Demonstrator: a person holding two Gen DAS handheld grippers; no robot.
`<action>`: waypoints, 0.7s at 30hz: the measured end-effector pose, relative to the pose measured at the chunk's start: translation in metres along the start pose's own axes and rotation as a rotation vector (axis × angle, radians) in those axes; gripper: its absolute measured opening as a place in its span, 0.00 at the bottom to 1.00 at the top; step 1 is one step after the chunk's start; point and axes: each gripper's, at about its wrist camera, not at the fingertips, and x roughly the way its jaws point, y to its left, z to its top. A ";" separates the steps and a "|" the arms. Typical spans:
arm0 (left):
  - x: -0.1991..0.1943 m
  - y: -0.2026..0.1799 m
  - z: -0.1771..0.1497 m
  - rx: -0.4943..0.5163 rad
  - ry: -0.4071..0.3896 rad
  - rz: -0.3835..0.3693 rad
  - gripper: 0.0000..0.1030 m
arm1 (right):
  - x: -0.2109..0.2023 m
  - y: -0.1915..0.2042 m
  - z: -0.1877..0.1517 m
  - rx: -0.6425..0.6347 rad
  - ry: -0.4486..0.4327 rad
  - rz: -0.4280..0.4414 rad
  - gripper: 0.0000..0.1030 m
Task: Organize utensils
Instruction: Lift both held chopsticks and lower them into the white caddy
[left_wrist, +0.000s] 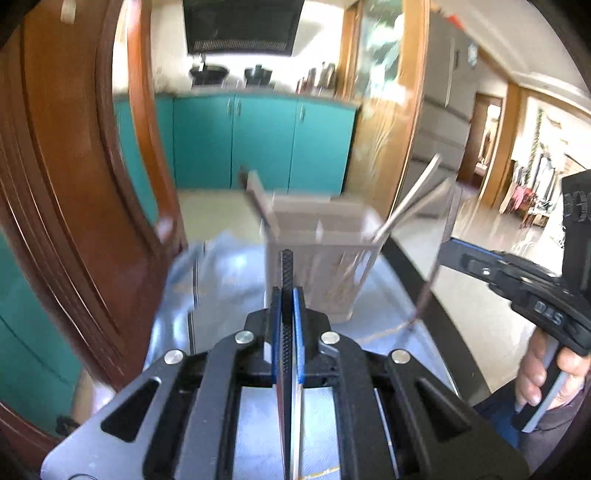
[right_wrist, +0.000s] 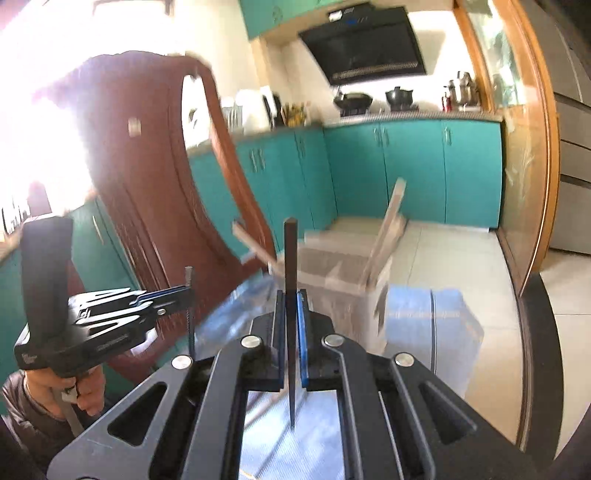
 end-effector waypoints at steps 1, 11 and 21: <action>-0.009 -0.002 0.014 0.009 -0.037 -0.005 0.07 | -0.003 -0.001 0.010 0.012 -0.023 0.007 0.06; -0.042 0.010 0.117 -0.047 -0.248 -0.067 0.07 | -0.011 -0.022 0.101 0.108 -0.206 -0.026 0.06; -0.018 0.024 0.142 -0.128 -0.303 -0.072 0.07 | 0.009 -0.034 0.103 0.049 -0.268 -0.153 0.06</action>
